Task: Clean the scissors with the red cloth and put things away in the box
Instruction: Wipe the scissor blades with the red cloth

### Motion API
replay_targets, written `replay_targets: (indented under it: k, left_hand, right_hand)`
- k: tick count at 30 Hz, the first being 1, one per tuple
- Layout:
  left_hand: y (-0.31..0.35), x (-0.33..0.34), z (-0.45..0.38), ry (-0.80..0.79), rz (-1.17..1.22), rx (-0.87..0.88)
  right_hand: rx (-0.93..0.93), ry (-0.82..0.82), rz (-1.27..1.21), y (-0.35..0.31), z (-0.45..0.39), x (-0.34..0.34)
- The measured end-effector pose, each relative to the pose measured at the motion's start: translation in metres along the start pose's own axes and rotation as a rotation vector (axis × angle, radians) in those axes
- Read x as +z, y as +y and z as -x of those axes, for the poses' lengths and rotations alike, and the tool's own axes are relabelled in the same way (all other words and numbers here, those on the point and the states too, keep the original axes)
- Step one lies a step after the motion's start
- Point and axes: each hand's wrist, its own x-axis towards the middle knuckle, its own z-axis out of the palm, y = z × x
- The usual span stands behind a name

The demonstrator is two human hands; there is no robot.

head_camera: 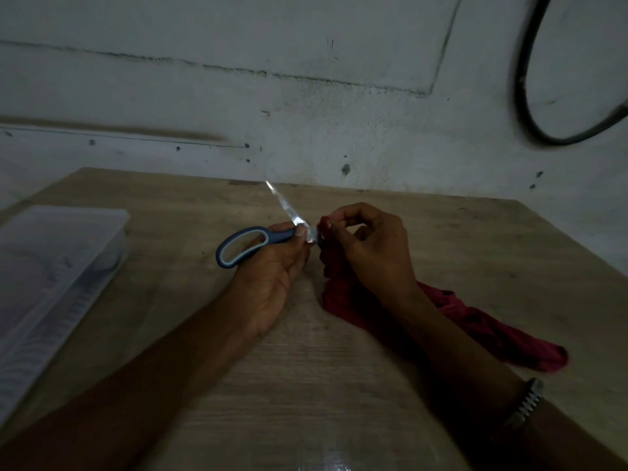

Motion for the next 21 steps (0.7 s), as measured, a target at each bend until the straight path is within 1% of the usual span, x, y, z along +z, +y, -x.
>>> replay_targets:
  k: [2, 5, 6, 9, 10, 13, 16, 18, 19, 21]
  left_hand:
    - [0.003, -0.004, -0.002, 0.010, 0.000, -0.001]
    - [0.003, -0.001, -0.002, 0.027, -0.044, 0.003]
    - [0.002, 0.000, -0.002, 0.034, -0.045, 0.006]
    - [-0.002, 0.002, -0.001, 0.023, -0.041, 0.020]
    - [-0.002, 0.001, -0.001, 0.014, -0.045, 0.025]
    - [-0.002, 0.000, -0.001, 0.005, -0.062, 0.013]
    - [-0.002, 0.002, -0.004, 0.002, -0.092, -0.001]
    - [-0.003, 0.002, -0.006, 0.004, -0.102, -0.004]
    - [-0.003, 0.001, -0.006, 0.002, -0.102, -0.002]
    - [-0.003, 0.000, -0.006, -0.017, -0.112, 0.015]
  right_hand:
    - [0.026, 0.072, 0.044, 0.007, -0.007, -0.004]
    - [0.091, 0.205, 0.020, 0.010, -0.004, -0.003]
    - [0.094, 0.199, 0.008, 0.008, -0.001, 0.001]
    - [0.088, 0.059, -0.025, -0.004, 0.012, 0.012]
    - [0.078, 0.040, -0.018, -0.005, 0.014, 0.014]
    - [0.108, 0.080, -0.022, -0.005, 0.010, 0.013]
    - [0.257, 0.229, -0.085, 0.006, -0.004, 0.003]
    - [0.262, 0.287, -0.090, 0.010, -0.008, -0.001]
    - [0.231, 0.277, -0.078, 0.009, -0.007, 0.001]
    - [0.160, 0.183, -0.073, 0.003, 0.001, 0.009]
